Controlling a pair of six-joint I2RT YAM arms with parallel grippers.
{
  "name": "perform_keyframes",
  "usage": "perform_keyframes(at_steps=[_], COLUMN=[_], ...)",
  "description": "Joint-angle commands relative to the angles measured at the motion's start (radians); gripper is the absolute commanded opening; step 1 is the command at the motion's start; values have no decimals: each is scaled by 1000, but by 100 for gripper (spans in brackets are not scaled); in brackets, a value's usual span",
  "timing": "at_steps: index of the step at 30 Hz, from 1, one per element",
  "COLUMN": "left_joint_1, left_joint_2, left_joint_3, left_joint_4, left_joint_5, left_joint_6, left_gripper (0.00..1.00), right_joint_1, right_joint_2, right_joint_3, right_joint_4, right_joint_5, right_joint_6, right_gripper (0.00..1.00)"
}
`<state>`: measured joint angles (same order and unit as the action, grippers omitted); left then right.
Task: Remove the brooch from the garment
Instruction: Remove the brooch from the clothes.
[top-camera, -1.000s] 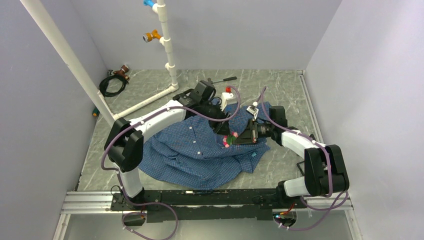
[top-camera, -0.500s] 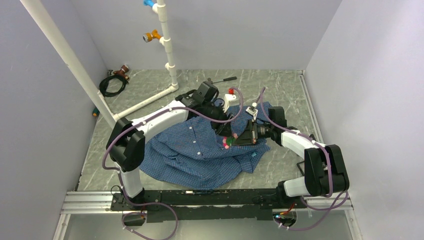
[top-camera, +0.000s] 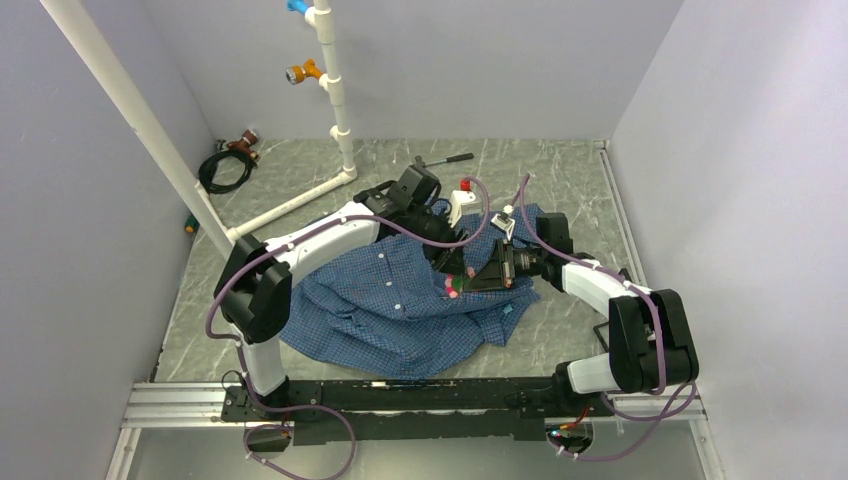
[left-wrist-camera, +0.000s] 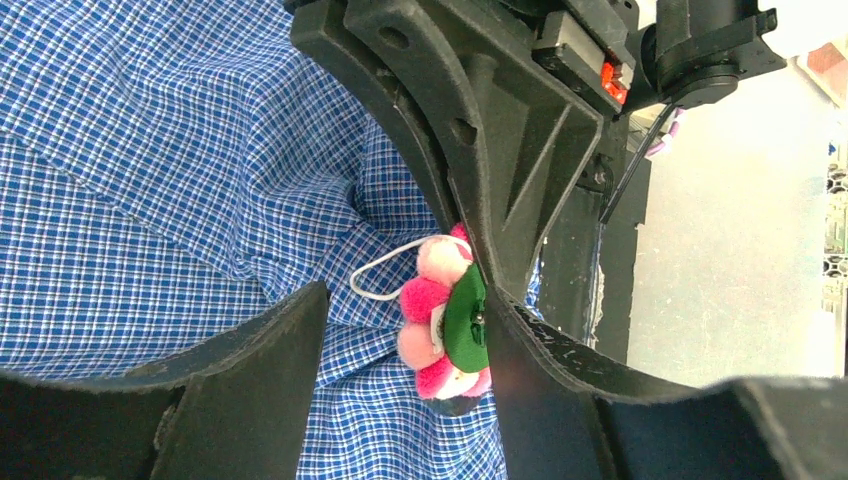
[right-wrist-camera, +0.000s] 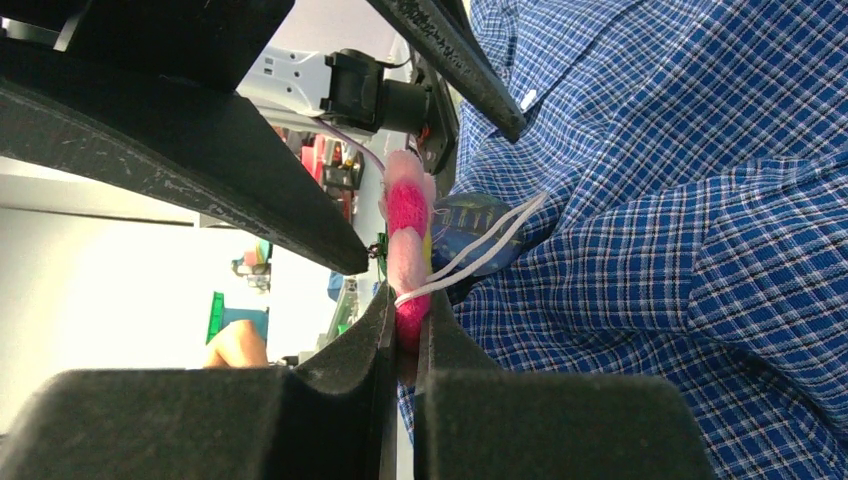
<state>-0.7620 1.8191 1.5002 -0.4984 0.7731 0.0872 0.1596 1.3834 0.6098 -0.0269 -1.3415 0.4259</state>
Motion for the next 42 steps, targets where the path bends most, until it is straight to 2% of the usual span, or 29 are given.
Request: perform_keyframes(at_steps=[1,12,25,37,42], left_joint_1=[-7,-16,-62,-110,-106], left_joint_2=[12,15,27,69,43], left_joint_3=[41,43,98,225,220], left_joint_4=[0,-13,-99,-261,-242], left_joint_5=[-31,-58,-299,-536,-572], left_joint_6=[-3,10,71,198,199], left_gripper=[63,61,61,66,77], right_joint_1=[4,4,4,0,-2], right_joint_2=[-30,-28,-21,-7,-6], right_joint_3=[41,47,54,54,51], right_joint_4=[2,8,-3,21,21], right_joint_5=[-24,-24,-1,3,20], right_joint_6=[-18,-9,-13,15,13], right_gripper=[0,0,0,0,0])
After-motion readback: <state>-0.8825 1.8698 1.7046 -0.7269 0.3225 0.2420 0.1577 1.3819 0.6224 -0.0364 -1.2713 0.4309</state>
